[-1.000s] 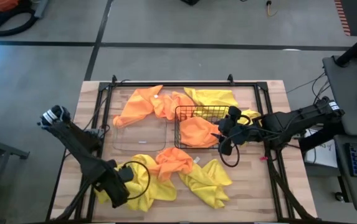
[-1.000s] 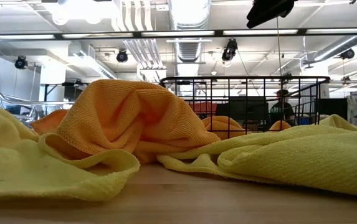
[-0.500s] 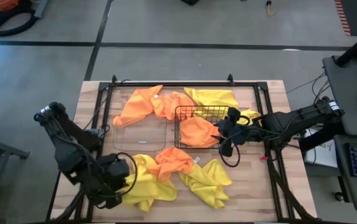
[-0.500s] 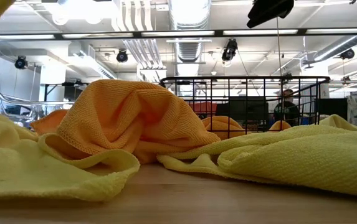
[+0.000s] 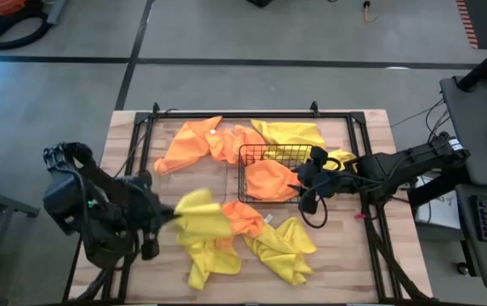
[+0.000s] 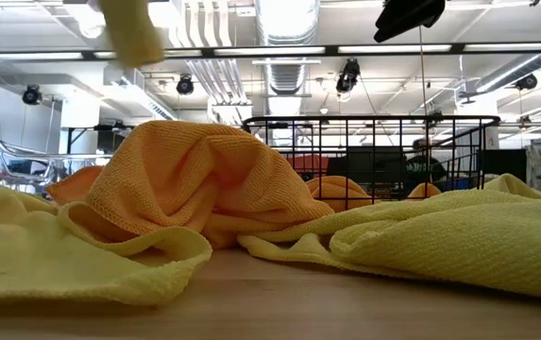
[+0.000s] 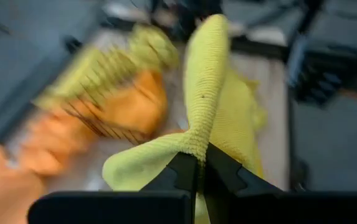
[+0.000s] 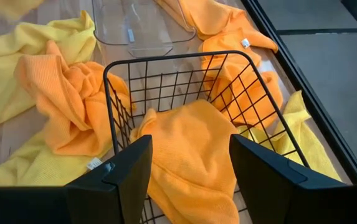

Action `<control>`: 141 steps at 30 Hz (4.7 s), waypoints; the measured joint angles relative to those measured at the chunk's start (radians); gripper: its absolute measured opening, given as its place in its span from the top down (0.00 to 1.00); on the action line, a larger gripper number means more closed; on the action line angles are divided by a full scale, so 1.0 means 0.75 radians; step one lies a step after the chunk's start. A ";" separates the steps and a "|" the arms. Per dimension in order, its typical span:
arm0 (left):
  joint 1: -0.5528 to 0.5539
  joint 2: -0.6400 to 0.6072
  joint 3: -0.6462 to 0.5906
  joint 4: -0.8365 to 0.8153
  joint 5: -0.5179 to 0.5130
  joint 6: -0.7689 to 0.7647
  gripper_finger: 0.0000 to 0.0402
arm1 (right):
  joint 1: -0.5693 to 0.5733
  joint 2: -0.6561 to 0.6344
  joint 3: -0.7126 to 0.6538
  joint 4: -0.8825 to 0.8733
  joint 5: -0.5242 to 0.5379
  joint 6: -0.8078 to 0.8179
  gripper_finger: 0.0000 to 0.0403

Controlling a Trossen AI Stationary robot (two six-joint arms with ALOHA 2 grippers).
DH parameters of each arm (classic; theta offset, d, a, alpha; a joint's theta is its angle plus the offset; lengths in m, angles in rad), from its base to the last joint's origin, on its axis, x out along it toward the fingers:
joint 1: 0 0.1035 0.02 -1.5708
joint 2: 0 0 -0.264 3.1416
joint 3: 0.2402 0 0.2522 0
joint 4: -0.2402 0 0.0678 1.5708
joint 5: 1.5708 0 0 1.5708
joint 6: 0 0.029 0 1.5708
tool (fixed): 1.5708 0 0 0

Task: Sort microfiber towel by color & place in baskets
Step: Put the yellow towel into the transparent bin

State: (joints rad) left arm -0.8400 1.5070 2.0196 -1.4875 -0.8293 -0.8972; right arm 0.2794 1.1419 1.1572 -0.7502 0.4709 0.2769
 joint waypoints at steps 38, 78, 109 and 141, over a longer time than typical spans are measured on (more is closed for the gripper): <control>0.705 -0.321 -1.085 0.268 0.061 -0.195 1.00 | 0.000 0.000 0.000 0.001 0.003 0.016 0.48; 0.715 -0.357 -1.762 0.996 0.446 -0.183 1.00 | -0.001 0.000 -0.054 0.043 0.002 0.028 0.48; 0.716 -0.357 -1.771 0.960 0.610 -0.252 0.90 | -0.001 0.000 -0.054 0.040 0.002 0.076 0.48; 0.714 -0.344 -1.328 0.472 0.485 -0.094 0.36 | -0.001 -0.001 -0.034 -0.023 0.001 0.181 0.48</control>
State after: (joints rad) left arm -0.3042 1.2489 1.0232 -1.1334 -0.4659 -0.9679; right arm 0.2787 1.1412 1.1316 -0.7672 0.4717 0.4123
